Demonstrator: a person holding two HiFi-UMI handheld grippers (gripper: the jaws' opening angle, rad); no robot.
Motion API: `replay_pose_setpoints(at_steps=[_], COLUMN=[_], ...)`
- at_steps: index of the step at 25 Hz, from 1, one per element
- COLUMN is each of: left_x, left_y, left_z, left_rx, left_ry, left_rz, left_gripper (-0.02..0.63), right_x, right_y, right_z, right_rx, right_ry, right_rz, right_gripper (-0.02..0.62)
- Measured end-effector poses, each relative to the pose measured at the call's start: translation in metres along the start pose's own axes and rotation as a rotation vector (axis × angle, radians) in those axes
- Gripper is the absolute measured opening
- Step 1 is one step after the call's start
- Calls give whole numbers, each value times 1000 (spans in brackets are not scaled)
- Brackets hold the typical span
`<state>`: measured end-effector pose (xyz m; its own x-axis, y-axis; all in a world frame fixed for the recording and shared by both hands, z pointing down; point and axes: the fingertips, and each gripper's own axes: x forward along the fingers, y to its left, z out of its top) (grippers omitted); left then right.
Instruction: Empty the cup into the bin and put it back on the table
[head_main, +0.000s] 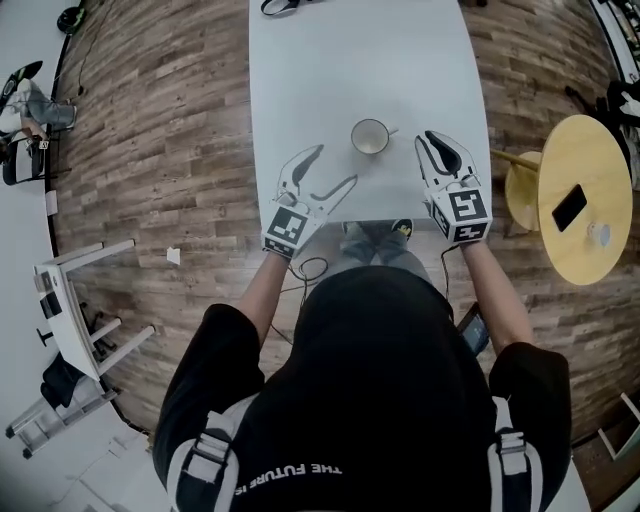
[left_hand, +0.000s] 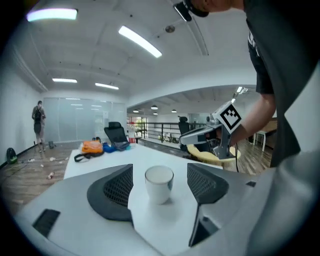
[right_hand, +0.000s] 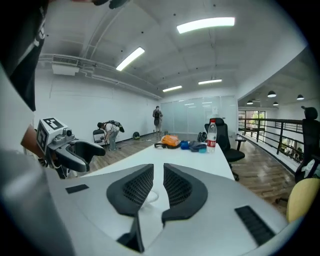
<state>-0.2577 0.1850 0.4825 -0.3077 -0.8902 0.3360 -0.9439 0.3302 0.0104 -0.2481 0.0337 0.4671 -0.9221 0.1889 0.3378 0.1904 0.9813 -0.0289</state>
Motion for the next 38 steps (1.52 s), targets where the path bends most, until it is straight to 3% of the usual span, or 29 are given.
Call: replay_pose_setpoints(at_steps=[2, 3, 5, 8, 13, 19, 30, 38], left_x=[-23, -33, -48, -52, -40, -35, -40, -47], left_y=[2, 2, -5, -26, -48, -52, -62, -61], left_z=[51, 75, 117, 152, 165, 171, 179, 183], left_rx=[-28, -42, -66, -72, -32, -80, -47, -68], left_ry=[-105, -156, -238, -282, -255, -271, -312, -325], left_rz=[67, 103, 157, 176, 166, 165, 135, 136], left_gripper=[336, 280, 79, 27, 21, 21, 21, 21], right_x=[-21, -30, -49, -72, -85, -95, -103, -102], right_y=[11, 17, 26, 30, 26, 12, 20, 28], right_z=[45, 67, 100, 124, 128, 128, 129, 127], right_rx=[0, 3, 13, 53, 82, 66, 78, 85], right_ry=[-88, -131, -198, -249, -255, -241, -252, -247], right_rz=[11, 21, 33, 35, 50, 25, 22, 23], right_gripper=[67, 67, 66, 35, 17, 17, 17, 17])
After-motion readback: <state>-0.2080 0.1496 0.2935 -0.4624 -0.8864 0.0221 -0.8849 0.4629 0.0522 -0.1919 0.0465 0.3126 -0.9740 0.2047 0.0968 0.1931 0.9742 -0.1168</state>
